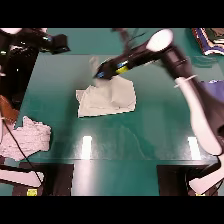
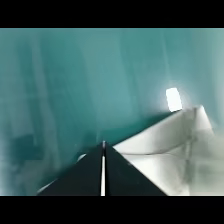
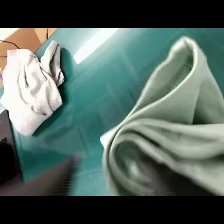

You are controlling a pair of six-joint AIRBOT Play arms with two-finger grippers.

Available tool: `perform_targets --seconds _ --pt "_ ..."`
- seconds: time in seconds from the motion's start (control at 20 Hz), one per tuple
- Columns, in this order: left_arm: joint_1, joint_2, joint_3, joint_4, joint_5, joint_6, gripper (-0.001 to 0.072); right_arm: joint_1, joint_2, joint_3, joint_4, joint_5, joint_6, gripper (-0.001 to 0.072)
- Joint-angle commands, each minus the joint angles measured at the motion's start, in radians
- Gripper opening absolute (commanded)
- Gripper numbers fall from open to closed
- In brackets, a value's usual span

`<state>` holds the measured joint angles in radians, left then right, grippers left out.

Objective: Fold the shirts.

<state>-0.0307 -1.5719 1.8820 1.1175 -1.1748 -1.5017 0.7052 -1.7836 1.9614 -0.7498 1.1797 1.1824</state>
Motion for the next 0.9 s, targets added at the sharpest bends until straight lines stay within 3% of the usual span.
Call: perform_targets --seconds 0.0,0.05,0.15,0.3,0.5,0.55,0.6,0.65,0.85 --pt "0.069 0.079 0.0 0.006 -0.065 0.048 0.0025 0.109 -0.082 0.001 -0.013 -0.184 -0.076 0.0697" --pt "0.07 0.085 0.0 0.006 -0.079 0.066 0.0025 0.098 -0.071 0.001 -0.041 -0.159 -0.073 0.0688" --pt "0.066 0.087 -0.001 0.004 -0.104 0.071 0.0025 0.044 -0.031 0.001 -0.166 -0.04 -0.055 0.0523" --pt "0.065 0.086 -0.001 0.003 -0.119 0.082 0.0025 -0.103 0.024 -0.019 -0.335 0.2 0.013 0.051" --pt "0.064 0.086 -0.001 0.001 -0.12 0.096 0.0025 -0.353 0.087 -0.258 -0.34 0.224 0.111 0.051" --pt "0.064 0.086 -0.001 0.001 -0.12 0.096 0.0025 -0.399 0.089 -0.321 -0.322 0.202 0.136 0.0516" --pt "0.064 0.086 -0.001 0.0 -0.12 0.096 0.0025 -0.446 0.083 -0.38 -0.275 0.182 0.14 0.0593" --pt "0.061 0.086 -0.001 0.0 -0.12 0.096 0.0025 -0.486 0.071 -0.439 -0.192 0.166 0.14 0.0717" --pt "0.047 0.086 -0.001 -0.003 -0.115 0.097 0.0025 -0.537 -0.029 -0.56 0.109 0.129 0.106 0.0693"
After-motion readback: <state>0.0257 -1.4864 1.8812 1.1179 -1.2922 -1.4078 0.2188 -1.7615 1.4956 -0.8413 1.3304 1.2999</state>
